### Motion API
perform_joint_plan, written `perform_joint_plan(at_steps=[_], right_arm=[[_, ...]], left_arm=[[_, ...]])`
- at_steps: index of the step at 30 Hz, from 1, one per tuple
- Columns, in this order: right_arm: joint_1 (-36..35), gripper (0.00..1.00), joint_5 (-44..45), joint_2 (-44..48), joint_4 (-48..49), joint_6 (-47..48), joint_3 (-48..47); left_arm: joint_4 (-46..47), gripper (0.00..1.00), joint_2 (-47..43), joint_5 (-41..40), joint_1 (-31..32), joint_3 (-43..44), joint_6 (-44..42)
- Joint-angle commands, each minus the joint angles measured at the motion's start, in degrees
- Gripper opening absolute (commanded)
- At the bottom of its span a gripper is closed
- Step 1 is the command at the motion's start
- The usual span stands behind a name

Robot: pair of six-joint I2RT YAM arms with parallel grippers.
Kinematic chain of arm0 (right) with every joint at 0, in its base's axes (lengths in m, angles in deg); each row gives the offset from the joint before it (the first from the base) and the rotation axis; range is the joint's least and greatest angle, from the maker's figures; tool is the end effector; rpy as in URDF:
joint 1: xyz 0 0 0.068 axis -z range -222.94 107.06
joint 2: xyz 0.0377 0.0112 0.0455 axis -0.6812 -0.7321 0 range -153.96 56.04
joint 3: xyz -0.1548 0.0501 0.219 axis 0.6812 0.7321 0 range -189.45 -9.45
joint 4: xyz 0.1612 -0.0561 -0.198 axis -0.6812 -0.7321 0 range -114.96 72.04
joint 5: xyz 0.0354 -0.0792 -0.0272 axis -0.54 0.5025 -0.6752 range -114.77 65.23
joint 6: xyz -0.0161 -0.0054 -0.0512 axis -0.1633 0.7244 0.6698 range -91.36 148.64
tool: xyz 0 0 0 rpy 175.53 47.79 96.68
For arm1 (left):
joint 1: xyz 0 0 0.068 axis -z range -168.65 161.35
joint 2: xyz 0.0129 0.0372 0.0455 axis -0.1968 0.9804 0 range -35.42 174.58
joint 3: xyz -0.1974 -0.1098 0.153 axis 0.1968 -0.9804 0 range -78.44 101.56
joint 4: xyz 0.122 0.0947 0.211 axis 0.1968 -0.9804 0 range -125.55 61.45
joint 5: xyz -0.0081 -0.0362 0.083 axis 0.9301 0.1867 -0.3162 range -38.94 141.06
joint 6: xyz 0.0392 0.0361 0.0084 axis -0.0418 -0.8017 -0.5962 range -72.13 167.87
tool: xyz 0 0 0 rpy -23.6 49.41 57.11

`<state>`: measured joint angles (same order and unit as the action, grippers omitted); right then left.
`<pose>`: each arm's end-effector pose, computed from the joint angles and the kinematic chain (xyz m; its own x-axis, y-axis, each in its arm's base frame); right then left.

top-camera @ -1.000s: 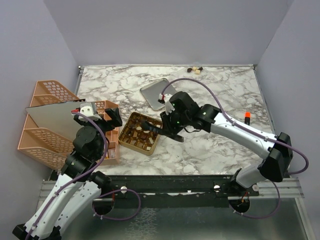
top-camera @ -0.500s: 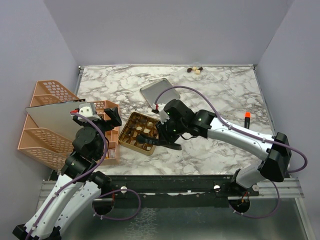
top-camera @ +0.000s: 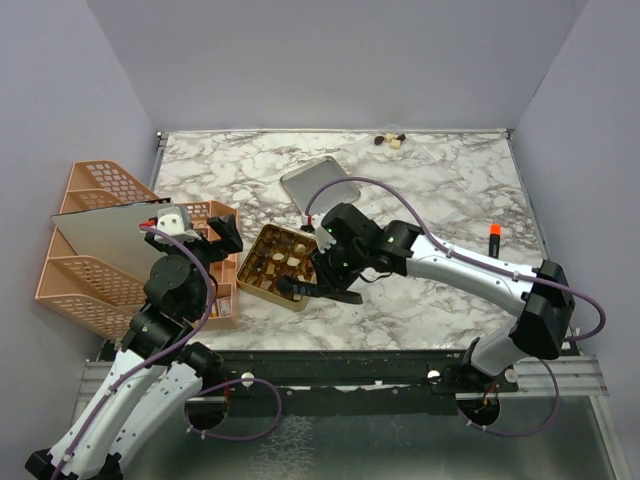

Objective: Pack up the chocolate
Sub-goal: Place the fake chocolate in the packing box.

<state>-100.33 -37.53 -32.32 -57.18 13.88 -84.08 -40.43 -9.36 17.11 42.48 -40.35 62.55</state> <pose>0.1713 0.2823 0.2908 -0.6435 -0.5448 -0.5376 -0.7542 0.5712 0.3239 0.1074 -0.0416 0.3394 0.0146 -0.2543 -0.9670 -0.0472 0.9659 -0.2547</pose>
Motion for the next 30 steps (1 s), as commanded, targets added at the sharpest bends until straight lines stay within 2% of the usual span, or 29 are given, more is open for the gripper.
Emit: perform_joint_plan(at_steps=[1, 30], right_arm=[[-0.7, 0.30, 0.2, -0.8, -1.2, -0.3, -1.7], [-1.0, 0.35, 1.6, -2.8, -2.8, -0.3, -4.8]], left_arm=[[0.9, 0.99, -0.7, -1.1, 0.0, -0.6, -0.7], [0.7, 0.99, -1.2, -1.2, 0.0, -0.6, -0.7]])
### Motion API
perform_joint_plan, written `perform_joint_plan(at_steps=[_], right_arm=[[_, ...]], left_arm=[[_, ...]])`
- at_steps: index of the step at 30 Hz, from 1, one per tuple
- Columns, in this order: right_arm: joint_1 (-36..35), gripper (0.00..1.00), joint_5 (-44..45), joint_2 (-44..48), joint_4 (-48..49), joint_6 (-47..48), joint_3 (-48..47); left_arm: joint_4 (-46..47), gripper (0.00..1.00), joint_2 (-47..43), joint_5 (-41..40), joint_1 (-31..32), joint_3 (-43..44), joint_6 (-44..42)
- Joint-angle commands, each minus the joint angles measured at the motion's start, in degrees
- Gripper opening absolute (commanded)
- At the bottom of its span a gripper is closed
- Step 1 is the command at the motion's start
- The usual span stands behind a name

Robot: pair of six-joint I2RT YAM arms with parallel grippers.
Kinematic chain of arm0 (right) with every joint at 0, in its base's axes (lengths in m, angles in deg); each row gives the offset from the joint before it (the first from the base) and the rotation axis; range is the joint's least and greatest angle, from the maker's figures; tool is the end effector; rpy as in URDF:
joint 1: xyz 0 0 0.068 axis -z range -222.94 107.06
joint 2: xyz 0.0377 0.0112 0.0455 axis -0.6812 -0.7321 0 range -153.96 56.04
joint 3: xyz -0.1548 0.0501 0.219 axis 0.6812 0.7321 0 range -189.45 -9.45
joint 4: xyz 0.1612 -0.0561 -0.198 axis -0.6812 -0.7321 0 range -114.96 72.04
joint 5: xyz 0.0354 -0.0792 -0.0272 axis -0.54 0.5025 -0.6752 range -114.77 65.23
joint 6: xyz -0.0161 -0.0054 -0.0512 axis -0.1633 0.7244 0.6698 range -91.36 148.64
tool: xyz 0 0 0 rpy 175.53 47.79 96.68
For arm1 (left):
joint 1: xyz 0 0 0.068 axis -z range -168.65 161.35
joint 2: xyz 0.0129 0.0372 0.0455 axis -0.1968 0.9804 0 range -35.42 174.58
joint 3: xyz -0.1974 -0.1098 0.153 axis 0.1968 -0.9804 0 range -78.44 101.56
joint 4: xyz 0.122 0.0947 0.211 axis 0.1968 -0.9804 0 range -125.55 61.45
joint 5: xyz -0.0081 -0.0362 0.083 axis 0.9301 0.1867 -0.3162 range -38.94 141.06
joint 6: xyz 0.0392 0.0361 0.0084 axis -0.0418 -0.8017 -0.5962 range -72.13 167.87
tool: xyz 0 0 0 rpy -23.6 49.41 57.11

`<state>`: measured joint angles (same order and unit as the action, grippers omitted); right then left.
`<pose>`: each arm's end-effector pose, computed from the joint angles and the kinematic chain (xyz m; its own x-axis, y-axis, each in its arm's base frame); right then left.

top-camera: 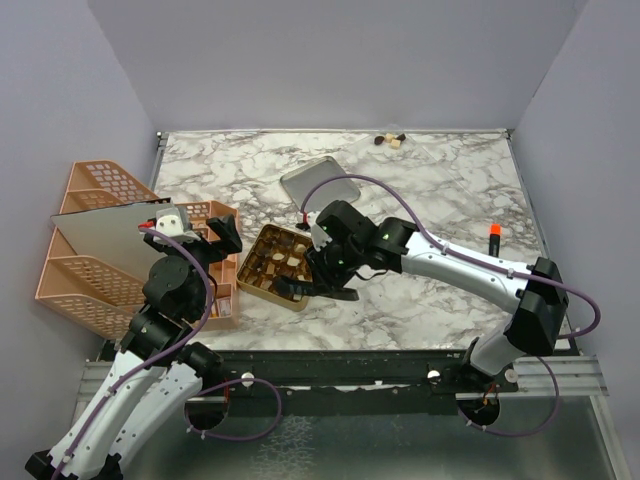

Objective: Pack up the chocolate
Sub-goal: Place the fake chocolate in the packing box.

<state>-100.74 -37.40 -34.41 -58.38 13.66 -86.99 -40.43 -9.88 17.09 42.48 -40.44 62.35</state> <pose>0.1742 0.2911 0.2941 -0.6443 -0.5498 -0.5315 -0.7544 0.5711 0.3237 0.1058 -0.0406 0.3397 0.0207 -0.2547 -0.9668 -0.0459 0.9657 -0.2554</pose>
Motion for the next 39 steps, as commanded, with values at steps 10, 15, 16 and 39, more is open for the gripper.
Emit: perform_joint_plan(at_steps=[10, 15, 16, 39], right_arm=[[-0.6, 0.37, 2.4, -0.6, -1.8, -0.4, -1.8], [-0.6, 0.36, 4.3, -0.4, -2.5, -1.2, -3.0], [-0.6, 0.35, 5.3, -0.1, -2.5, -1.5, -3.3], [13.8, 0.32, 29.5, -7.5, -6.1, 6.8, -21.0]], left_arm=[[0.6, 0.99, -0.8, -1.0, 0.0, -0.5, -0.4], [0.6, 0.99, -0.8, -0.9, 0.0, -0.5, -0.3], [0.6, 0.99, -0.9, -0.9, 0.0, -0.5, -0.3], [0.4, 0.99, -1.6, 2.5, 0.0, -0.5, 0.5]])
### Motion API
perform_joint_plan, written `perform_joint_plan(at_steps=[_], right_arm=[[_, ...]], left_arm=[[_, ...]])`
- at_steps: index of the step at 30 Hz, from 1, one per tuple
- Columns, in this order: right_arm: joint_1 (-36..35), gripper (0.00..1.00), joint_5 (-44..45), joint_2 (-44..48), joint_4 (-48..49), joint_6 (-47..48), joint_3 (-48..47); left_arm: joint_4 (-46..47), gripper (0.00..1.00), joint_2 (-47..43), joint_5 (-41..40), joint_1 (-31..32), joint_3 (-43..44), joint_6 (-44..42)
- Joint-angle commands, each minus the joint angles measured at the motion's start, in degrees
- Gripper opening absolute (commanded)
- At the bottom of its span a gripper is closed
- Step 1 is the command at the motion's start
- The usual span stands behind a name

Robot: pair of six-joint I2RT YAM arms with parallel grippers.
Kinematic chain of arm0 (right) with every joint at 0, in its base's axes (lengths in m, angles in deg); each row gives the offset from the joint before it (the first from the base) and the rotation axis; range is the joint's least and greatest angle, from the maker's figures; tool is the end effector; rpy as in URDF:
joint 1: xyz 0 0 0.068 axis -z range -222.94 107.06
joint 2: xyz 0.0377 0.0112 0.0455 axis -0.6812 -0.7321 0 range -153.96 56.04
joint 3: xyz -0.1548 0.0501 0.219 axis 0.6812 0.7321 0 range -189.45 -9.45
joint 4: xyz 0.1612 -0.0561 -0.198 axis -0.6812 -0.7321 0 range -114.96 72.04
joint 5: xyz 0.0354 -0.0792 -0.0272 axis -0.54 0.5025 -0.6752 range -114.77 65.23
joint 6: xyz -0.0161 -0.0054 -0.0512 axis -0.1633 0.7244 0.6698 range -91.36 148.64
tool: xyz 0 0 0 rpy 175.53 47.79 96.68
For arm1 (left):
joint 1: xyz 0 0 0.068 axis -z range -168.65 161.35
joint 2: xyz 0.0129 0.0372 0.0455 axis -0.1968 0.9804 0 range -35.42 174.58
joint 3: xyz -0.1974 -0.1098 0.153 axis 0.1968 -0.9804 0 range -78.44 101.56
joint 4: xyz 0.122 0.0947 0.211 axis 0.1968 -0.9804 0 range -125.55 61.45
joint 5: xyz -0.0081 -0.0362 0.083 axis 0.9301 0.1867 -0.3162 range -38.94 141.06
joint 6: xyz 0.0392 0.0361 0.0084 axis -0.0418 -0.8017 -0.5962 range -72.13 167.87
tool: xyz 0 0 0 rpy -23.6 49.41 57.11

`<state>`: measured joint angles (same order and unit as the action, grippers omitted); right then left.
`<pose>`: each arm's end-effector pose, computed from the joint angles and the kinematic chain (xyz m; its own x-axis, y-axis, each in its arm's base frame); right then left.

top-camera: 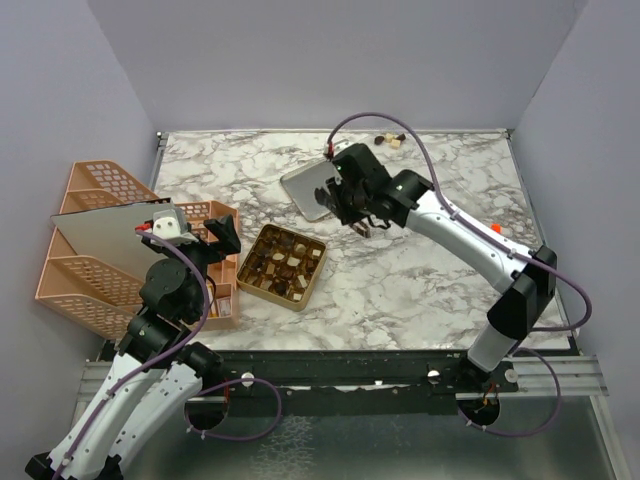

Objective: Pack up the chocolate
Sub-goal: Place the fake chocolate in the packing box, then pick up the fake chocolate from the plate.

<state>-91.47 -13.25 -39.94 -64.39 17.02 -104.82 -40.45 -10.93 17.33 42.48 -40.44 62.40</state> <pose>0.2486 0.2705 0.3538 -0.6045 -0.3859 -0.6969 -0.5332 0.8460 -0.0059 0.1023 -0.0386 0.3414 0.0346 -0.2646 -0.9637 -0.0379 0.9633 -0.2658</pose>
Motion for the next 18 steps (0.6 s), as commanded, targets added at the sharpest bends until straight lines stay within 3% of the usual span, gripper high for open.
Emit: perform_joint_plan(at_steps=[1, 8, 18], right_arm=[[6.5, 0.32, 4.4, -2.7, 0.5, 3.7, -3.9], [18.4, 0.32, 2.3, -11.7, 2.5, 6.4, -11.5], [28.9, 0.34, 3.7, -25.9, 4.6, 8.9, -22.5]], left_arm=[[0.5, 0.99, -0.6, 2.5, 0.0, -0.6, 0.6], [0.3, 0.99, -0.4, 2.9, 0.0, -0.5, 0.6], [0.5, 0.99, -0.5, 3.1, 0.0, -0.7, 0.6]])
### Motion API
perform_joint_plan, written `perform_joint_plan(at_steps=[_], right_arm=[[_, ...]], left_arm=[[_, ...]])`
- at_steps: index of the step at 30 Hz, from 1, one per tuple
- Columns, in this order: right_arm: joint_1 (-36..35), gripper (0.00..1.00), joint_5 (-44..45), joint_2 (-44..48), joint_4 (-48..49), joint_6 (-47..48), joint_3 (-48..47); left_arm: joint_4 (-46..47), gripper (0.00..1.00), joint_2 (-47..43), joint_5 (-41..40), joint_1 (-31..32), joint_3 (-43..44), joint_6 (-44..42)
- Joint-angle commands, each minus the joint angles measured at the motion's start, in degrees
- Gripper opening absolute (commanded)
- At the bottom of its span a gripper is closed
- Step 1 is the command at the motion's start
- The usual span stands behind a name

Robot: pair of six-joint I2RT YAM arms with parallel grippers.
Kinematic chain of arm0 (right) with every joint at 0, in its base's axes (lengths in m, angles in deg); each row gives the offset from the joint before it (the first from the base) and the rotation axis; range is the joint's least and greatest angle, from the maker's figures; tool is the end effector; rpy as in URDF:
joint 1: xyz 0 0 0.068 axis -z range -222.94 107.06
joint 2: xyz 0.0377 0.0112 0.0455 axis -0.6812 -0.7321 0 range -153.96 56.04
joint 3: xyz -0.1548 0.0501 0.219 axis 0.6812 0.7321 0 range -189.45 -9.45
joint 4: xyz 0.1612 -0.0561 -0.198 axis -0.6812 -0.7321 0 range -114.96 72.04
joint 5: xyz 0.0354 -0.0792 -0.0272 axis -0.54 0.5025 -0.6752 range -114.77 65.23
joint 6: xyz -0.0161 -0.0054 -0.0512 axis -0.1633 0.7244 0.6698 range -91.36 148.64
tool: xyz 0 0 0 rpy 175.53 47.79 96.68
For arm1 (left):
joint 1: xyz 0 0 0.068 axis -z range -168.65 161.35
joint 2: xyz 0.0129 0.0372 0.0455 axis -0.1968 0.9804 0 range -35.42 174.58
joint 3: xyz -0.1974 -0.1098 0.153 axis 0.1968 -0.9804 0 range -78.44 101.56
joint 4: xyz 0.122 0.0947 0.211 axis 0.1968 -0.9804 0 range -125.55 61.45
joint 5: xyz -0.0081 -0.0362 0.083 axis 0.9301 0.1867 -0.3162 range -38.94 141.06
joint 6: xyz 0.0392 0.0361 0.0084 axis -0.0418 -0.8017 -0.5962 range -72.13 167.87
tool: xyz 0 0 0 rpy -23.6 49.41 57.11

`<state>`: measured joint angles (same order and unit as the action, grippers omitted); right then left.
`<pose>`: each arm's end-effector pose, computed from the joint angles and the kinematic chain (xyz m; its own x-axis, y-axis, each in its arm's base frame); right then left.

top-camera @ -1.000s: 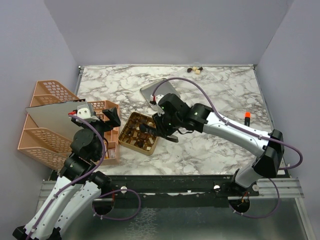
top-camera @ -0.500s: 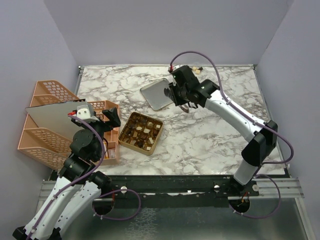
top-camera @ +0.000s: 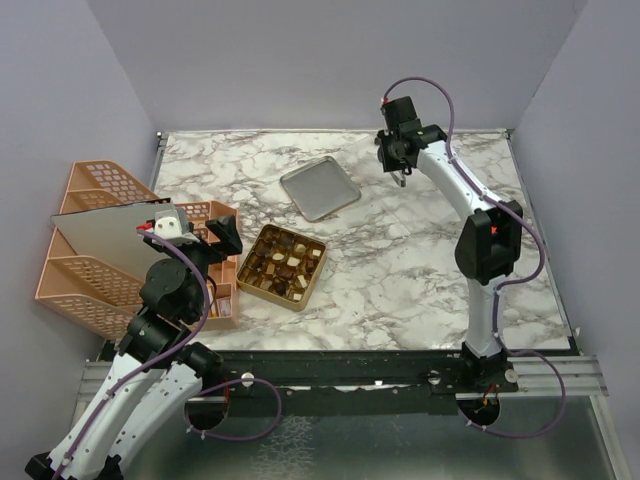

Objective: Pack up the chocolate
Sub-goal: Pick up the fake chocolate from the plate.

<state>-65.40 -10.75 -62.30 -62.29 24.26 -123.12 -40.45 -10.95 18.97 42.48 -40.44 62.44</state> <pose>0.4335 0.1699 0.3038 -0.7126 -0.2143 -0.6680 -0.1698 0.9766 -0.1322 0.1022 -0.0396 0.3414 0.0277 -0.2656 -0.9637 -0.0101 0.9639 -0.2660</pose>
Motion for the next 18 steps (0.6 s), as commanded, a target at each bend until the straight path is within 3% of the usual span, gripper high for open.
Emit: perform_joint_plan(at_steps=[1, 18], right_arm=[[3.7, 0.34, 1.0, -4.8, 2.9, 1.7, -5.1], [8.7, 0.34, -0.1, -18.5, 4.9, 3.3, -17.8]], left_arm=[[0.6, 0.99, -0.5, 1.6, 0.0, -0.7, 0.5], [0.6, 0.99, -0.4, 1.4, 0.0, -0.8, 0.4]])
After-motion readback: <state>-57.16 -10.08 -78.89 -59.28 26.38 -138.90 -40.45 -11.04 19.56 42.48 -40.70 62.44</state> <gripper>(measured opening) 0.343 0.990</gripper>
